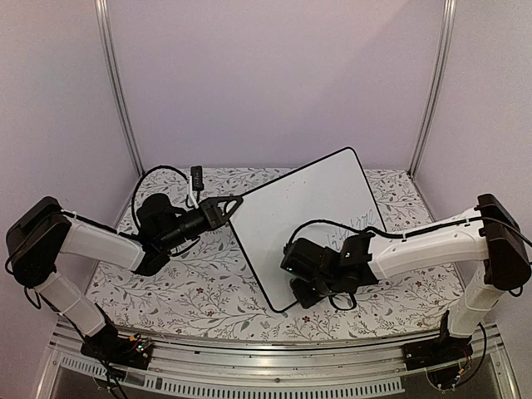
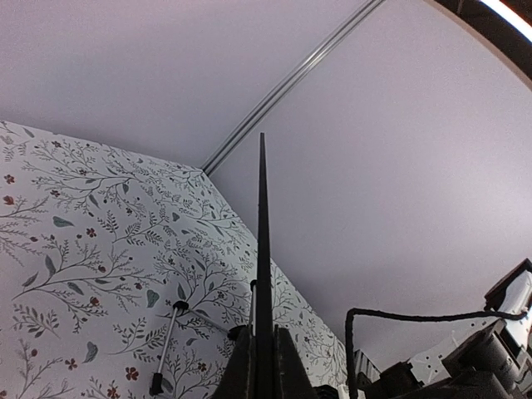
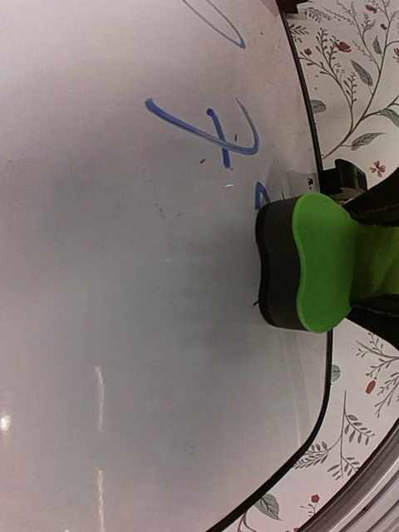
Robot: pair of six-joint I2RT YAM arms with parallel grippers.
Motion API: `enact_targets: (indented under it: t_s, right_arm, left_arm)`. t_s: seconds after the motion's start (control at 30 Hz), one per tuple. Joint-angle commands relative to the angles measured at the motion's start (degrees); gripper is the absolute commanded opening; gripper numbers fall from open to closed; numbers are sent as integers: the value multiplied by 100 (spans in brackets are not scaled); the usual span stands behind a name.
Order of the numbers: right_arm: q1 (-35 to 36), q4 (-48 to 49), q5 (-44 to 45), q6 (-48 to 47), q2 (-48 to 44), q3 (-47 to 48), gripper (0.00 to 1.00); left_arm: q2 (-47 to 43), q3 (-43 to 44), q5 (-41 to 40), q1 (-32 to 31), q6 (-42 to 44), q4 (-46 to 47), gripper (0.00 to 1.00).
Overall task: Erase the whiteboard
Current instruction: Erase the whiteboard at the center of the board.
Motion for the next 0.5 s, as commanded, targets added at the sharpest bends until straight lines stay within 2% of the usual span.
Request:
enact_targets:
  t_s: [0.0,0.47]
  right_arm:
    - [-28,16,33,202,-61,-175,0]
    - [-636,-77,558,-130,-459,245,0]
  left_arm:
    - [122,13,596,-223,-14,-190,0]
    - [105,1,602,-233,-7,-181,0]
